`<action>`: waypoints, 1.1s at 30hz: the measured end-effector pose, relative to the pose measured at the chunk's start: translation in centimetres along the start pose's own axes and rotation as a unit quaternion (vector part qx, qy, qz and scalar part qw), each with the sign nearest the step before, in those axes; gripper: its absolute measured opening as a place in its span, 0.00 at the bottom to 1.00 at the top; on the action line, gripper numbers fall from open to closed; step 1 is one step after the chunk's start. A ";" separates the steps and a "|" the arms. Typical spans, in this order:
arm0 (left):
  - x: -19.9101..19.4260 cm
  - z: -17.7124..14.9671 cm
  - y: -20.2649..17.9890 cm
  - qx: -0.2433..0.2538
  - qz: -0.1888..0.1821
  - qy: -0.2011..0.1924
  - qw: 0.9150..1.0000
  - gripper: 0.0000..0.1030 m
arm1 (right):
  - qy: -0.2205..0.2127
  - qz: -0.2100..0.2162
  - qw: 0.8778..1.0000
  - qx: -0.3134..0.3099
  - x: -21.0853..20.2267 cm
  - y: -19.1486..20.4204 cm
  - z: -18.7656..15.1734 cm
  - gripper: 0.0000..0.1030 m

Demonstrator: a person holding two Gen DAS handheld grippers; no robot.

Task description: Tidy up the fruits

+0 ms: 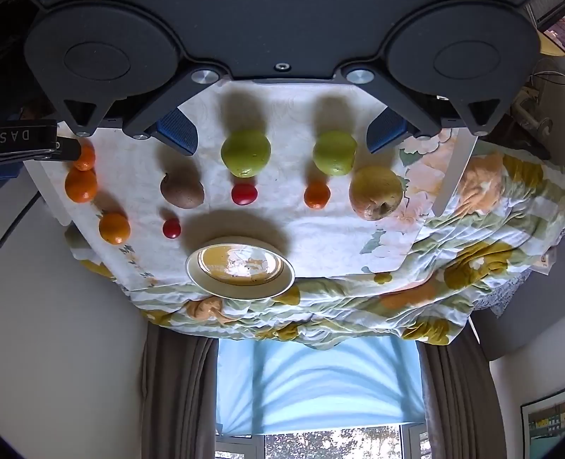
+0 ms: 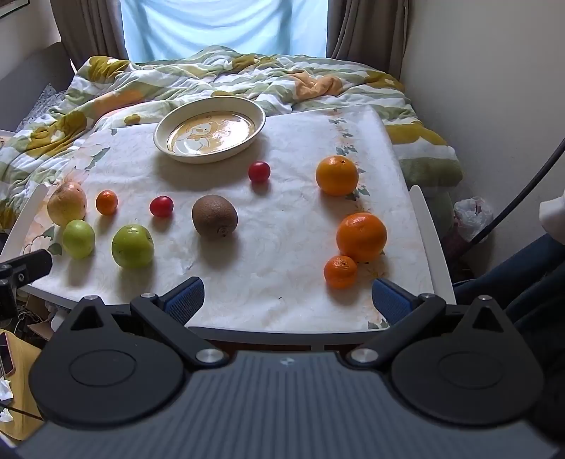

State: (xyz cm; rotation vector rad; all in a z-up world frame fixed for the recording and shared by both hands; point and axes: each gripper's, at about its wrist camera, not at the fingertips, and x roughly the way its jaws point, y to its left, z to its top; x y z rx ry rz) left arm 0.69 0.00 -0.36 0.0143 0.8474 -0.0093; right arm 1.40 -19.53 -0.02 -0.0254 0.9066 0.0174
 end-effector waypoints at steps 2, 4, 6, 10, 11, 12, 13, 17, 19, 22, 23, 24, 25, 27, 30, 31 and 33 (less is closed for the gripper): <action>-0.6 0.2 -0.1 0.001 0.001 -0.020 1.000 1.00 | -0.003 -0.003 1.000 -0.002 0.0 0.0 0.0 1.00; -0.8 0.1 -0.2 0.004 0.005 -0.026 1.000 1.00 | -0.003 -0.003 1.000 -0.002 -0.1 0.0 0.0 1.00; -0.9 -0.3 -0.5 0.003 0.010 -0.031 0.999 1.00 | -0.003 -0.003 1.000 -0.003 -0.1 0.0 0.0 1.00; -0.8 -0.2 -0.5 0.002 0.013 -0.028 1.000 1.00 | -0.003 -0.004 1.000 -0.003 -0.1 0.1 0.0 1.00; -0.7 -0.1 -0.5 0.001 0.013 -0.028 1.000 1.00 | -0.003 -0.004 1.000 -0.002 -0.1 0.1 0.0 1.00; -0.7 -0.2 -0.5 0.001 0.013 -0.029 1.000 1.00 | -0.003 -0.004 1.000 -0.003 -0.1 0.1 0.1 1.00; -0.7 -0.1 -0.5 0.001 0.013 -0.029 1.000 1.00 | -0.003 -0.004 1.000 -0.002 -0.1 0.1 0.1 1.00; -0.7 -0.2 -0.4 0.001 0.014 -0.029 0.999 1.00 | -0.004 -0.004 1.000 -0.003 0.0 0.1 0.1 1.00; -0.7 -0.2 -0.3 0.000 0.014 -0.028 0.999 1.00 | -0.004 -0.002 1.000 -0.002 -0.1 0.1 0.1 1.00; -0.6 -0.2 -0.1 -0.001 0.014 -0.028 0.999 1.00 | -0.004 -0.002 1.000 -0.003 0.1 0.2 0.2 1.00; -0.7 -0.2 -0.1 -0.003 0.014 -0.028 0.999 1.00 | -0.004 -0.001 1.000 -0.002 0.2 0.2 0.2 1.00; -0.6 -0.2 0.0 -0.004 0.014 -0.028 0.999 1.00 | -0.004 -0.001 1.000 -0.002 0.2 0.3 0.2 1.00; -0.6 -0.1 0.2 -0.006 0.014 -0.028 0.999 1.00 | -0.004 -0.001 1.000 -0.002 0.0 0.3 0.3 1.00; -0.5 -0.1 0.3 -0.008 0.012 -0.028 0.999 1.00 | -0.003 -0.002 1.000 -0.003 0.0 0.3 0.4 1.00; -0.5 0.0 0.4 -0.008 0.012 -0.028 0.999 1.00 | -0.004 -0.002 1.000 -0.002 0.1 0.4 0.4 1.00; -0.5 0.0 0.4 -0.009 0.012 -0.028 0.999 1.00 | -0.003 -0.002 1.000 -0.003 0.1 0.4 0.4 1.00; -0.5 0.0 0.4 -0.008 0.013 -0.028 0.999 1.00 | -0.003 -0.002 1.000 -0.003 0.1 0.4 0.4 1.00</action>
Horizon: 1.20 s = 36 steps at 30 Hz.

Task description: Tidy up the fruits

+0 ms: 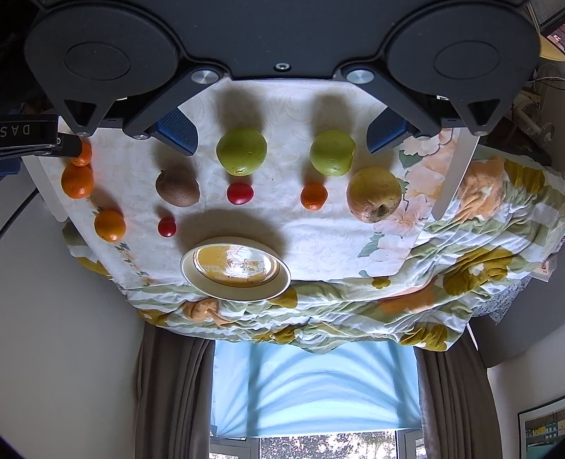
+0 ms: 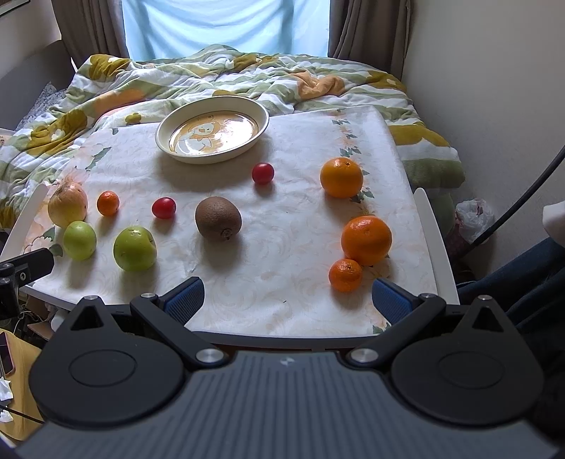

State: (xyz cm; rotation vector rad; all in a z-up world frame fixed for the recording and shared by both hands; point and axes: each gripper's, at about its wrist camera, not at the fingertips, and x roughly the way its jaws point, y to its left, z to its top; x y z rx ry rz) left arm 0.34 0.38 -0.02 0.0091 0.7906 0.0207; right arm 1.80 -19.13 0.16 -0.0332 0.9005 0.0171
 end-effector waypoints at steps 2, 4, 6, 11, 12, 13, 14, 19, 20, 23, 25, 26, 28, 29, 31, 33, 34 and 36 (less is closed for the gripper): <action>0.0 0.0 0.1 -0.001 0.000 0.000 1.000 1.00 | 0.000 0.000 1.000 -0.001 -0.1 0.2 0.1 1.00; 0.1 0.1 0.2 -0.002 0.000 0.000 1.000 1.00 | 0.001 0.000 1.000 -0.003 0.1 0.3 0.2 1.00; 0.1 0.2 0.3 -0.003 0.000 0.000 1.000 1.00 | 0.001 0.000 1.000 -0.002 0.2 0.3 0.1 1.00; 0.4 0.3 0.6 -0.006 0.001 0.001 1.000 1.00 | 0.002 -0.001 1.000 -0.003 0.5 0.5 0.3 1.00; 0.5 0.3 0.7 -0.007 0.002 0.001 1.000 1.00 | 0.002 -0.001 1.000 -0.003 0.5 0.6 0.3 1.00; 0.6 0.4 0.8 -0.007 0.003 0.000 1.000 1.00 | 0.002 0.000 1.000 -0.003 0.5 0.6 0.3 1.00; 0.6 0.4 0.8 -0.007 0.003 0.000 1.000 1.00 | 0.002 0.000 1.000 -0.003 0.5 0.6 0.3 1.00; 0.7 0.5 0.9 -0.006 0.004 0.001 1.000 1.00 | 0.002 -0.001 1.000 -0.003 0.5 0.7 0.4 1.00; 0.8 0.5 0.9 -0.006 0.004 0.001 1.000 1.00 | 0.003 0.000 1.000 -0.003 0.5 0.7 0.4 1.00; 0.8 0.5 0.9 -0.007 0.004 0.001 1.000 1.00 | 0.003 -0.001 1.000 -0.004 1.0 0.9 0.4 1.00; 0.8 0.5 0.9 -0.007 0.004 0.001 1.000 1.00 | 0.003 -0.001 1.000 -0.004 0.9 0.9 0.4 1.00; 0.7 0.5 0.9 -0.007 0.004 0.000 1.000 1.00 | 0.003 -0.001 1.000 -0.004 0.9 0.9 0.4 1.00; 0.8 0.5 0.9 -0.006 0.004 0.000 1.000 1.00 | 0.004 -0.002 1.000 -0.003 0.9 0.9 0.4 1.00; 0.8 0.5 1.0 -0.006 0.005 0.000 1.000 1.00 | 0.004 -0.002 1.000 -0.003 0.8 0.9 0.4 1.00; 0.9 0.6 1.0 -0.005 0.004 0.000 1.000 1.00 | 0.004 -0.002 1.000 -0.003 0.8 0.9 0.4 1.00; 0.9 0.6 1.0 -0.006 0.004 0.000 1.000 1.00 | 0.005 -0.002 1.000 -0.003 1.3 1.1 0.6 1.00; 0.9 0.6 1.1 -0.006 0.004 0.000 1.000 1.00 | 0.005 -0.002 1.000 -0.003 1.4 1.1 0.6 1.00; 0.9 0.6 1.0 -0.006 0.005 0.000 1.000 1.00 | 0.006 -0.002 1.000 -0.003 1.3 1.1 0.6 1.00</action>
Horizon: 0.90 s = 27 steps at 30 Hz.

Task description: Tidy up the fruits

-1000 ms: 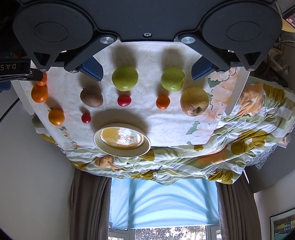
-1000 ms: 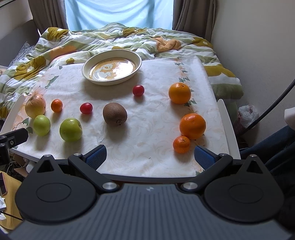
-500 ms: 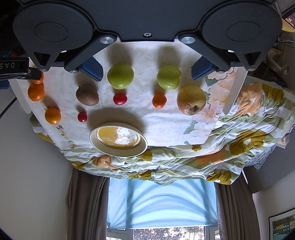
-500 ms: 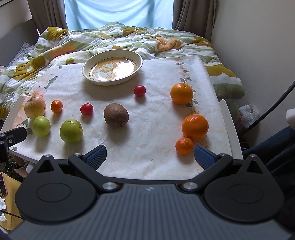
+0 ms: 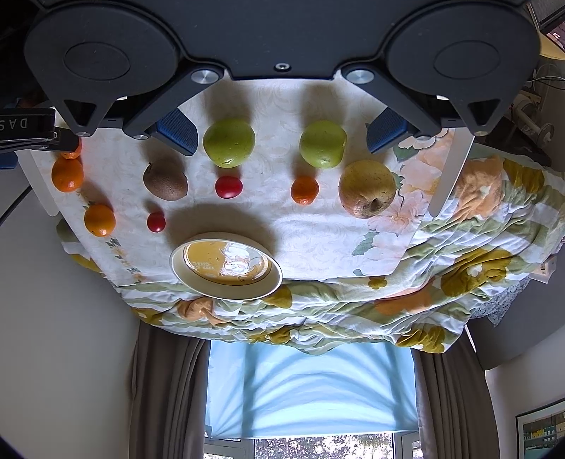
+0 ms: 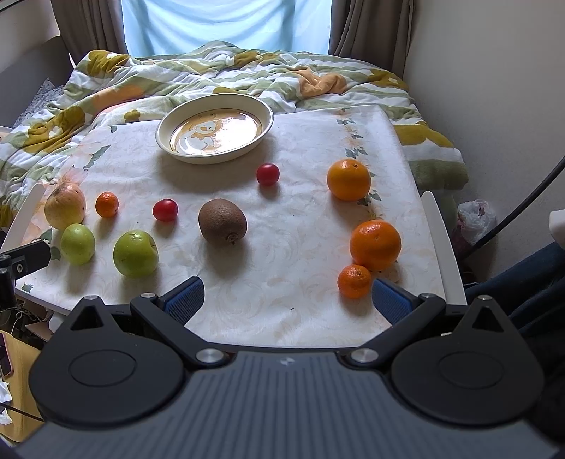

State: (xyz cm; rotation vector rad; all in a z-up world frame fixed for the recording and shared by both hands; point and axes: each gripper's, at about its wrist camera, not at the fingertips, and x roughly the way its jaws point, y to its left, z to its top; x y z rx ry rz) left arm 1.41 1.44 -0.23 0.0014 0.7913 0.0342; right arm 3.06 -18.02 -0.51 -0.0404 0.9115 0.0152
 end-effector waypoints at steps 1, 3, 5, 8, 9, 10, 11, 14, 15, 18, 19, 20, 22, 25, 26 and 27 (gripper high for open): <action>0.0 0.0 0.0 0.000 0.000 0.000 1.000 1.00 | 0.000 0.000 1.000 0.000 -0.1 0.0 0.0 1.00; 0.0 0.0 0.0 0.000 0.000 -0.001 1.000 1.00 | 0.000 -0.001 1.000 -0.001 0.0 0.0 0.0 1.00; 0.0 0.0 0.0 0.000 0.000 0.000 1.000 1.00 | 0.000 0.000 1.000 -0.001 -0.2 -0.1 -0.1 1.00; 0.1 0.1 0.0 0.001 0.000 0.000 1.000 1.00 | 0.000 0.000 1.000 -0.002 -0.2 -0.1 -0.1 1.00; 0.1 0.1 0.0 0.001 0.000 -0.001 1.000 1.00 | -0.001 0.000 1.000 -0.001 -0.2 -0.1 -0.1 1.00; 0.1 0.1 0.0 0.001 0.000 -0.001 1.000 1.00 | 0.000 0.000 1.000 -0.002 0.1 0.1 0.0 1.00; 0.1 0.1 0.0 0.000 0.000 -0.001 1.000 1.00 | 0.000 0.000 1.000 -0.002 0.2 0.1 0.1 1.00; 0.2 0.2 0.0 0.001 0.000 -0.001 1.000 1.00 | 0.000 0.000 1.000 -0.002 0.1 0.1 0.1 1.00; 0.2 0.2 0.0 0.001 0.000 -0.001 1.000 1.00 | 0.000 0.000 1.000 -0.002 0.2 0.1 0.1 1.00; 0.5 0.4 0.0 0.002 0.001 -0.001 1.000 1.00 | 0.000 0.001 1.000 -0.002 0.2 0.1 0.1 1.00; 0.4 0.4 0.0 0.002 0.000 -0.001 1.000 1.00 | 0.000 0.001 1.000 -0.002 0.1 0.0 0.1 1.00; 0.4 0.4 0.0 0.002 0.000 -0.001 1.000 1.00 | 0.000 0.000 1.000 -0.002 0.1 0.0 0.1 1.00; 0.4 0.5 0.0 0.003 0.000 -0.001 1.000 1.00 | 0.000 0.000 1.000 -0.001 0.1 0.0 0.1 1.00; 0.3 0.6 -0.1 0.005 0.000 -0.004 1.000 1.00 | -0.001 0.000 1.000 0.001 0.1 0.0 0.2 1.00; 0.2 0.5 -0.2 0.005 0.000 -0.005 1.000 1.00 | -0.002 0.000 1.000 0.001 0.1 0.0 0.2 1.00; 0.0 0.5 -0.3 0.006 0.000 -0.005 1.000 1.00 | -0.003 0.000 1.000 0.002 0.1 0.0 0.3 1.00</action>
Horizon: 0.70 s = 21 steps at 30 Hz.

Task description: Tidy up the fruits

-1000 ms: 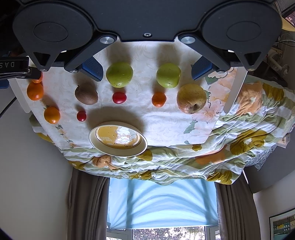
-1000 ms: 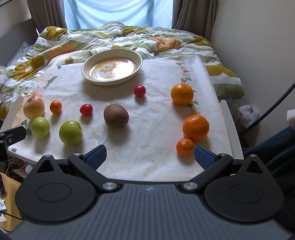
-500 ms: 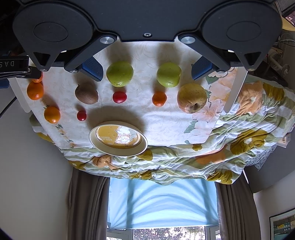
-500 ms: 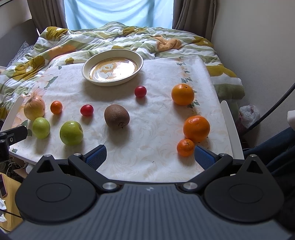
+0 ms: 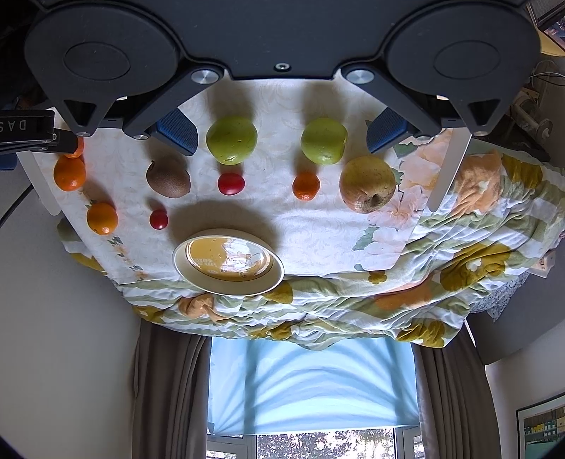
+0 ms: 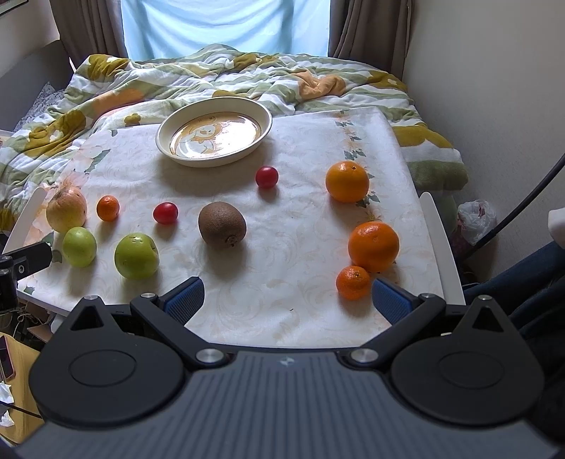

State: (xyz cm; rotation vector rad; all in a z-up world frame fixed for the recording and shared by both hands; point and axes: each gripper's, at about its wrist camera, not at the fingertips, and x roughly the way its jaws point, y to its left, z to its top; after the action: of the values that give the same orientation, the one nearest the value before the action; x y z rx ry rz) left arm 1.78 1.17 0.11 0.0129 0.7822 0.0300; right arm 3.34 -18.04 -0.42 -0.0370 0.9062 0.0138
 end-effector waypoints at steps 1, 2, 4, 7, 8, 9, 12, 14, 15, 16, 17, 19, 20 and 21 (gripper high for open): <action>0.0 0.1 0.0 0.000 -0.001 0.001 1.000 1.00 | -0.002 0.000 1.000 0.001 -0.2 -0.1 0.0 1.00; -0.1 0.0 0.0 0.000 -0.002 0.002 1.000 1.00 | -0.002 0.000 1.000 0.002 -0.2 -0.2 0.0 1.00; -0.5 0.2 -0.3 0.003 -0.005 0.003 1.000 1.00 | -0.002 0.000 1.000 0.003 -0.5 -0.4 -0.2 1.00; -0.6 0.7 -0.6 0.012 -0.011 -0.002 1.000 1.00 | 0.001 -0.001 1.000 0.006 -1.4 -0.6 -0.2 1.00; -0.6 0.8 -0.9 0.018 -0.013 -0.006 1.000 1.00 | 0.000 -0.002 1.000 0.007 -1.6 -0.8 -0.2 1.00; -0.4 0.9 -1.1 0.024 -0.015 -0.008 1.000 1.00 | -0.001 -0.005 1.000 0.009 -1.8 -0.9 -0.1 1.00; 0.5 1.1 -1.6 0.036 -0.024 -0.006 0.999 1.00 | -0.002 -0.015 1.000 0.016 -1.6 -1.4 -0.2 1.00; 1.4 1.0 -1.8 0.037 -0.034 -0.003 0.999 1.00 | 0.000 -0.021 1.000 0.022 -1.2 -1.9 -0.3 1.00; 1.9 0.9 -1.9 0.037 -0.038 0.000 0.999 1.00 | 0.000 -0.024 0.999 0.026 -1.0 -2.1 -0.3 1.00; 2.4 0.8 -2.0 0.036 -0.041 0.003 0.999 1.00 | 0.000 -0.026 0.999 0.028 -0.8 -2.4 -0.3 1.00; 3.1 0.8 -2.1 0.034 -0.043 0.011 0.998 1.00 | -0.002 -0.029 0.999 0.031 -0.5 -2.7 -0.3 1.00; 4.1 0.6 -2.4 0.031 -0.046 0.018 0.998 1.00 | -0.003 -0.034 0.999 0.034 0.1 -3.3 -0.4 1.00; 4.7 0.5 -2.6 0.031 -0.045 0.020 0.998 1.00 | -0.003 -0.034 0.999 0.036 0.4 -3.7 -0.4 1.00; 5.2 0.3 -2.8 0.032 -0.044 0.022 0.998 1.00 | -0.004 -0.034 0.999 0.038 0.6 -4.0 -0.4 1.00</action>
State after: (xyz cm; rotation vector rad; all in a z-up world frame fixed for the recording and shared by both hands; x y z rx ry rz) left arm 5.73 -1.46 -3.38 0.0392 0.8259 -0.0787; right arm 3.50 -22.05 -1.05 0.0035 0.8967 -0.0851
